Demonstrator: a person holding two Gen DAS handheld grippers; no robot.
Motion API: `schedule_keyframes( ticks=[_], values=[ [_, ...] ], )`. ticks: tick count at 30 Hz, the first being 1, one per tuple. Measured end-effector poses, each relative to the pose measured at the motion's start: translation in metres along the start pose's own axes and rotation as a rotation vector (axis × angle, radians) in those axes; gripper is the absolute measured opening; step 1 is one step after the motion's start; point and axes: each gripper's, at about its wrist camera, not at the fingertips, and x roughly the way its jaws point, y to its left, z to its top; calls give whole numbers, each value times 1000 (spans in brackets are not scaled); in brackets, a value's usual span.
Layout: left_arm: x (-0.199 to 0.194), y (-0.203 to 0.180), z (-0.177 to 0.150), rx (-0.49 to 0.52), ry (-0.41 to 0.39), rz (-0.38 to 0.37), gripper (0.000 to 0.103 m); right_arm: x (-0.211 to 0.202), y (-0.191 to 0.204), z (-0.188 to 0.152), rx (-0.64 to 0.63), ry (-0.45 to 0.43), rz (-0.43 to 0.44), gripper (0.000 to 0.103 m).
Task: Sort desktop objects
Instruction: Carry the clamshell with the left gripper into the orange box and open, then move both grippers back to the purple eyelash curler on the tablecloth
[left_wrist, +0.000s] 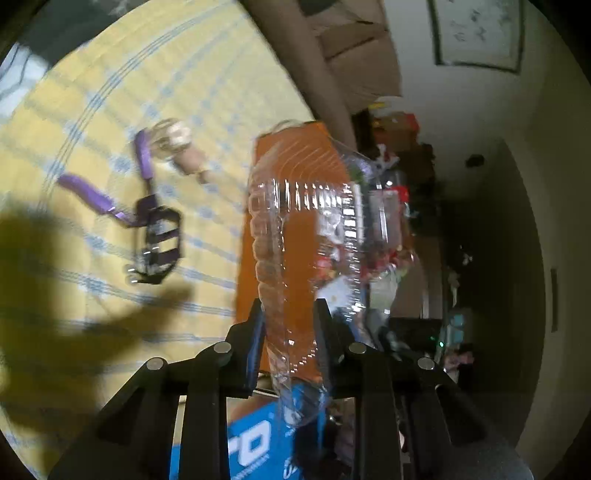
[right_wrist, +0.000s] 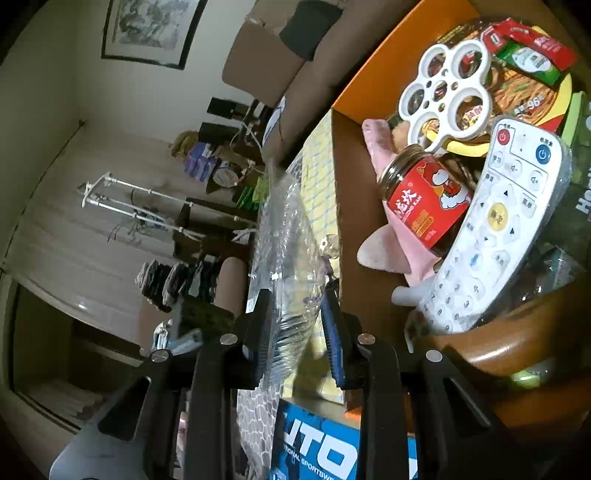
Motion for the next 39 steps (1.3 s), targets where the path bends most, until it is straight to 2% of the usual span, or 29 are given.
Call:
schedule_keyframes(
  ticks=[5,10,14,15,18,21,24,28,32,35,37,39],
  values=[
    [11,-54,3,127,27,58,24,-29,8,2,-25,-47,16,27],
    [76,-92,20,146,152,85,24,-74,-2,8,-11,-147,-24,27],
    [134,-101,31,109,229,133,28,-90,-12,30,-36,-193,-176,27],
    [147,-100,34,90,235,151,31,-92,-17,37,-31,-199,-204,28],
    [167,-101,52,52,231,193,29,-83,-24,50,-25,-165,-267,33],
    [176,-100,67,46,237,263,29,-77,-28,62,-43,-148,-381,40],
    [174,-97,81,37,216,327,28,-76,-31,69,-61,-147,-425,44],
    [169,-99,93,40,198,349,26,-74,-25,70,-108,-119,-454,53],
    [159,-98,90,42,182,340,36,-61,-25,68,-105,-112,-414,52],
    [165,-98,88,50,199,355,37,-64,-34,67,-55,-149,-380,46],
    [173,-102,90,58,195,354,37,-66,-37,67,-54,-164,-381,40],
    [175,-104,91,63,198,351,37,-70,-41,67,-37,-176,-390,39]
  ],
)
